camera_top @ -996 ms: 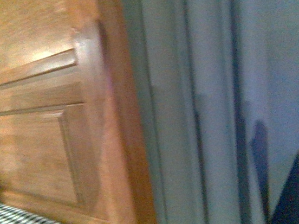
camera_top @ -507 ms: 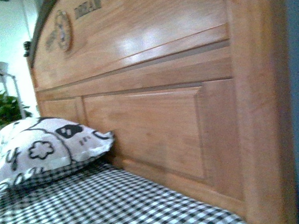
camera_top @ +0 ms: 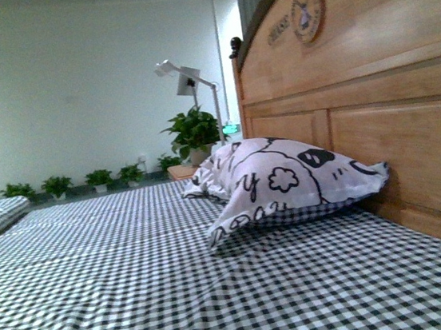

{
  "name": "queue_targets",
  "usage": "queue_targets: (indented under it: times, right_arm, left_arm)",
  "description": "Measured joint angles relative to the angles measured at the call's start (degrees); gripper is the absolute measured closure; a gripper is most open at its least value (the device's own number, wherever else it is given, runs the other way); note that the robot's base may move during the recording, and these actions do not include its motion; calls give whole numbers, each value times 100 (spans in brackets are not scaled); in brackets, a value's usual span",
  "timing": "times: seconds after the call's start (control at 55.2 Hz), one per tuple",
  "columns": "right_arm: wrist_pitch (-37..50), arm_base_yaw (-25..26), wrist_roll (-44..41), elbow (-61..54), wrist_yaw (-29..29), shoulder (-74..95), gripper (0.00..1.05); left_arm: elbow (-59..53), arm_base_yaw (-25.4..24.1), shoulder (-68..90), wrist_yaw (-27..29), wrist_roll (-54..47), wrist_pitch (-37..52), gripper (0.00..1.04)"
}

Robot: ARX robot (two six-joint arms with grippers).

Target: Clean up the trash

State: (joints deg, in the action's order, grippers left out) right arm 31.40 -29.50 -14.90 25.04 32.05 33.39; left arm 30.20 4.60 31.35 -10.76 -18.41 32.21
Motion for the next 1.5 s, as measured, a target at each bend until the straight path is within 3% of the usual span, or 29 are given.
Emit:
queue_targets:
  times: [0.127,0.163,0.199,0.29,0.362,0.435,0.598,0.76,0.779,0.797,0.833,1.086,1.503]
  right_arm:
    - [0,-11,-15,-2,55,-17,85]
    - [0,2,-15,-2,74,-24,85]
    - [0,2,-15,-2,85,-31,85]
    - [2,2,-15,-2,81,-42,85]
    - [4,2,-15,-4,68,-70,85]
    - [4,2,-17,-4,70,-72,85]
    - [4,2,-15,-4,57,-70,85]
    - [4,4,-15,-4,50,-70,85]
    - [4,4,-15,-4,55,-70,85]
    - [4,4,-15,-4,55,-70,85]
    - [4,4,-15,-4,57,-70,85]
    - [4,7,-15,-4,63,-70,85]
    - [4,4,-15,-4,55,-70,85]
  left_arm:
    - [0,-15,-9,-33,11,-4,78]
    - [136,96,66,205,195,-358,78]
    - [669,225,251,970,739,-1825,78]
    - [1659,-85,758,1506,1449,-3958,78]
    - [2149,-581,1121,1305,1523,-5375,78]
    - [2376,-1119,1453,671,1178,-6601,78]
    - [2400,-2085,1950,-352,-66,-7796,78]
    - [2400,-2767,2116,-837,-1283,-8172,78]
    - [2396,-3021,2308,-1172,-2601,-8122,78]
    - [2310,-2994,2345,-1707,-3248,-8321,78]
    - [2247,-2983,2354,-1801,-3493,-8349,78]
    - [1843,-3136,2402,-1965,-4789,-8725,78]
    - [1414,-3613,2522,-2087,-5440,-8354,78]
